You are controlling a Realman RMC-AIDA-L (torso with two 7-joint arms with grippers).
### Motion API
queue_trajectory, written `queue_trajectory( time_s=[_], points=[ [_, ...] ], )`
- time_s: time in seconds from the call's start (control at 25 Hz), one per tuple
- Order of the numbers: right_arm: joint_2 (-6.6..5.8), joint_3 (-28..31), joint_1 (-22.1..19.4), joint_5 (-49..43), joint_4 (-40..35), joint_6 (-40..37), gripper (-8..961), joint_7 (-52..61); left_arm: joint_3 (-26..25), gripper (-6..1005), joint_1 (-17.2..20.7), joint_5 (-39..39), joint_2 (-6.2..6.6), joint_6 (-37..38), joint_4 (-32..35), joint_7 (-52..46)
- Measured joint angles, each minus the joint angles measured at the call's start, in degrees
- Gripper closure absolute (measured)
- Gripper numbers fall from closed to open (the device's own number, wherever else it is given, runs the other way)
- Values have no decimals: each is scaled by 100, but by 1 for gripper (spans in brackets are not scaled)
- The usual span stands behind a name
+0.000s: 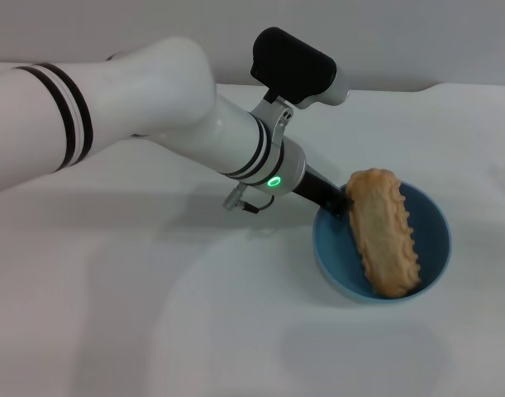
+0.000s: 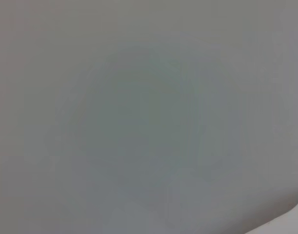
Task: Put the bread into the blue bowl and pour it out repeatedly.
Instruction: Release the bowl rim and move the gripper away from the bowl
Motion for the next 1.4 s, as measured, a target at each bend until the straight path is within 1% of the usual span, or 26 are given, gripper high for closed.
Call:
queue_trajectory(
  time_s=[0.2, 0.72, 0.92, 1.0, 1.12, 1.2, 1.28, 1.32, 1.36, 1.4],
  points=[
    [3, 22, -32, 0, 36, 29, 458, -2, 5, 999, -1, -6, 0, 17, 0, -1],
    [3, 25, -49, 3, 52, 65, 454, -191, 63, 856, -3, -6, -2, 3, 51, -84],
    [3, -10, -37, 3, 99, 82, 453, -682, 1, 792, -3, 20, 69, -62, 106, -349],
    [3, -18, -32, 3, 102, 101, 452, -754, -47, 760, -3, 22, 77, -68, 113, -347],
    [3, -24, -19, 3, 127, 224, 452, -825, -299, 702, 34, 43, 106, 9, 126, -307],
    [3, -5, -15, 6, 164, 292, 451, -828, -379, 663, 38, 76, 119, 57, 129, -305],
    [3, 10, -18, 14, 195, 333, 420, -828, -579, 625, 42, 256, 127, 138, 131, -323],
    [3, 6, -21, 15, 205, 379, 404, -828, -871, 606, 56, 523, 133, 221, 133, -350],
    [3, 6, -21, 15, 205, 379, 389, -828, -871, 586, 56, 523, 133, 221, 133, -350],
    [3, -5, -21, 15, 205, 397, 373, -832, -1040, 567, 67, 679, 132, 274, 135, -357]
  ],
)
